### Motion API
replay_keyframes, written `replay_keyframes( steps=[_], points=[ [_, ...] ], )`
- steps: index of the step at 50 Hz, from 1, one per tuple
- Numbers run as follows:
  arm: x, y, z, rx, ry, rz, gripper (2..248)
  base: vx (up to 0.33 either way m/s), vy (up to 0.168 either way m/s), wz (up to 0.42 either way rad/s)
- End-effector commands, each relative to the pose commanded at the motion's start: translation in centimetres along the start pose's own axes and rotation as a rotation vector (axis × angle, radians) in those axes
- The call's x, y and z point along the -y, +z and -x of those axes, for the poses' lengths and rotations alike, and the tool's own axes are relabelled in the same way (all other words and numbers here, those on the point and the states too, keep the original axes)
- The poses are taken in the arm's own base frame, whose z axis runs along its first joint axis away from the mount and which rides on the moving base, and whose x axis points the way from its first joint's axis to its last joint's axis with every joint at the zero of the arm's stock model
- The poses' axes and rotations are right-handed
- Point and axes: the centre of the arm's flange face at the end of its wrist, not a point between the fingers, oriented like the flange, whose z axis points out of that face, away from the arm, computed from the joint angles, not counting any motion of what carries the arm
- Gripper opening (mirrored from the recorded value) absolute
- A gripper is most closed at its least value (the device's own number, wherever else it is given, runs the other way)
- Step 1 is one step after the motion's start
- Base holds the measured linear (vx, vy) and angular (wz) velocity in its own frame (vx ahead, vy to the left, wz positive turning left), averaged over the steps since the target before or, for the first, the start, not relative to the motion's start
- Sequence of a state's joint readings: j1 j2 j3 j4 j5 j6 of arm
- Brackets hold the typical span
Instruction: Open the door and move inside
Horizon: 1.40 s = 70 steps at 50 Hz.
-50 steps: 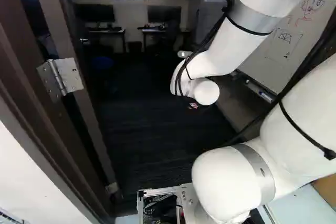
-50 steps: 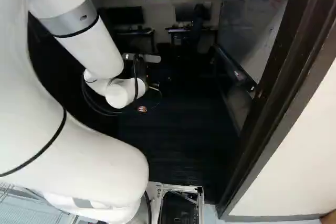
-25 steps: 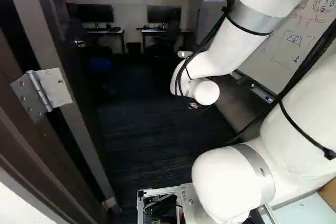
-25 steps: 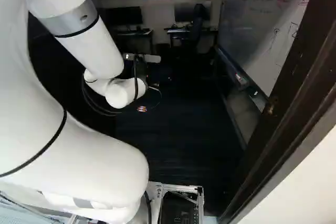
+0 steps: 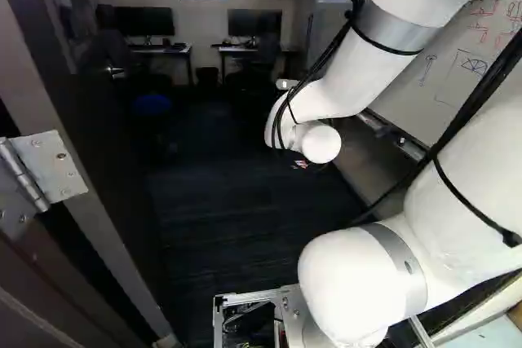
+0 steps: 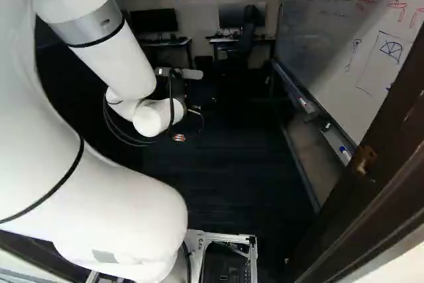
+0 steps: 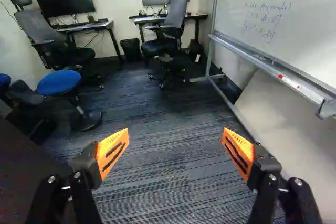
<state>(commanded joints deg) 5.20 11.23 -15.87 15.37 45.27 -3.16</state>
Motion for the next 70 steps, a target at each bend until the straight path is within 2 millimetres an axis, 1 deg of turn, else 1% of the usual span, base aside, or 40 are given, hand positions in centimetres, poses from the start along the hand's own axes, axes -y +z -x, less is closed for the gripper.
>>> replay_keyframes(
  steps=[21,70],
  points=[
    [0.0,0.0,0.0,0.0,0.0,0.0,247,0.106,0.003,-0.012],
    [0.0,0.0,0.0,0.0,0.0,0.0,247,0.159,0.003,-0.001]
  ],
)
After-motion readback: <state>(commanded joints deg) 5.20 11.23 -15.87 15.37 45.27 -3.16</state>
